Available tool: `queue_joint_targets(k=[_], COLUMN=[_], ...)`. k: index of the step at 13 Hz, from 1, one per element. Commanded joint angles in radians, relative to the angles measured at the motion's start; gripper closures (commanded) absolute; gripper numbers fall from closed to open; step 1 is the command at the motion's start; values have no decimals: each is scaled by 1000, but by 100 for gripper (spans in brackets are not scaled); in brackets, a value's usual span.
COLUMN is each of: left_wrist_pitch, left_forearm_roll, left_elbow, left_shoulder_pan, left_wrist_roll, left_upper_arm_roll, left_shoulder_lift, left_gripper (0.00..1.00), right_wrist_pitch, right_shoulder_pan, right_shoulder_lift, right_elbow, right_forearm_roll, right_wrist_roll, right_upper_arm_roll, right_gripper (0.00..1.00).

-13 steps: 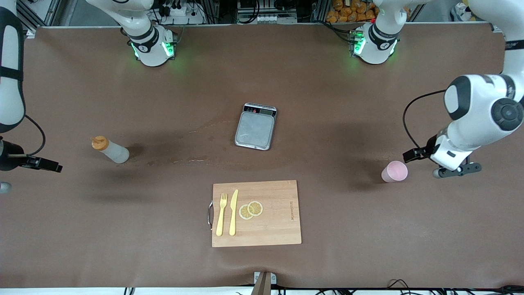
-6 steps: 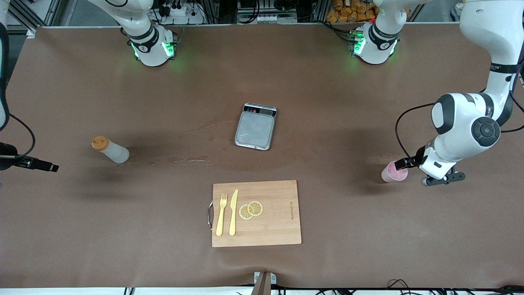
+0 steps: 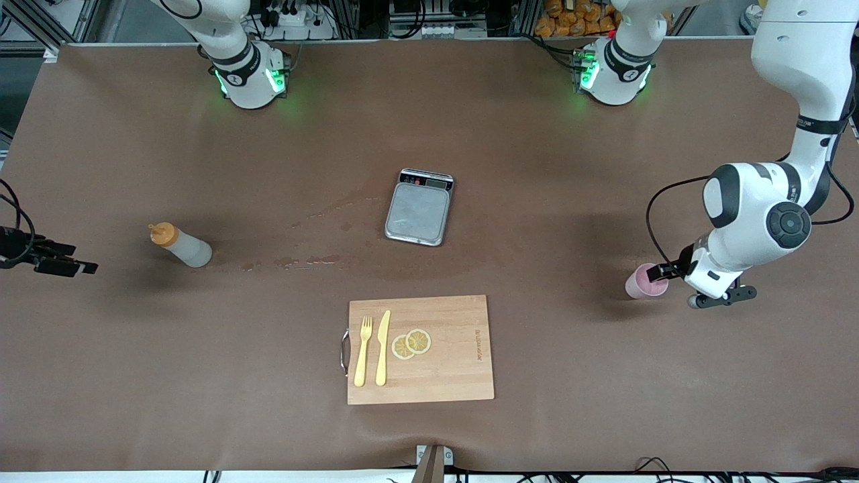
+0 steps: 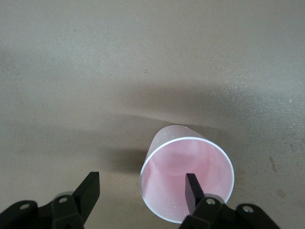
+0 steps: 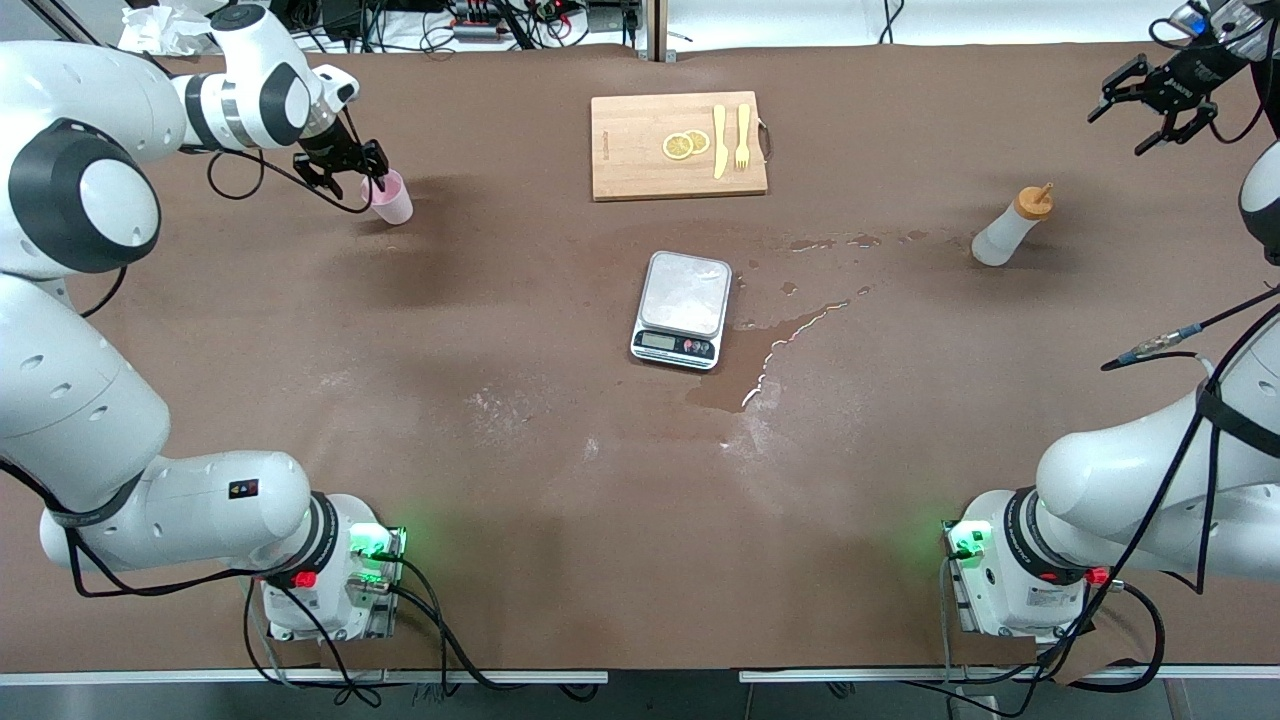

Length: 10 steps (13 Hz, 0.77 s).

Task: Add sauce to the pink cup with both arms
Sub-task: 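Lift the pink cup with the left gripper while the right gripper grasps the bottle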

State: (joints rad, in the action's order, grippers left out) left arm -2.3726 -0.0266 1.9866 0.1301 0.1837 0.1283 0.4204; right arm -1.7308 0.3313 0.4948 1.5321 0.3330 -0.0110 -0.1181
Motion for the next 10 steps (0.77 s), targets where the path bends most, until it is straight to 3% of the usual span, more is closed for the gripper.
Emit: queue_joint_targets(k=[1,5,8,10], left_wrist_pitch=[-8,-8,-2,1], left_forearm_roll=[-24,-24,-24,-26], left_elbow=[-15,-15,-17,-20], left_shoulder_pan=[3,-3,-9,-10], left_wrist_roll=[32,65,63,56], left_upper_arm_roll=[4,5,10,16], left_shoulder_lift=[20,21,15,-8], left_gripper=[50,100,100,100], right_wrist_pitch=[57,157,194,214], right_shoulder_pan=[46,104,132,164], right_shoulder_lift=[45,109,168,223], right_elbow=[-24,-26,-30,-33], right_forearm_roll=[65,201,256,340], right_wrist_roll=[-87,-237,-349,-409], right_upper_arm_roll=[15,15,15,15], right_gripper=[0,0,0,0])
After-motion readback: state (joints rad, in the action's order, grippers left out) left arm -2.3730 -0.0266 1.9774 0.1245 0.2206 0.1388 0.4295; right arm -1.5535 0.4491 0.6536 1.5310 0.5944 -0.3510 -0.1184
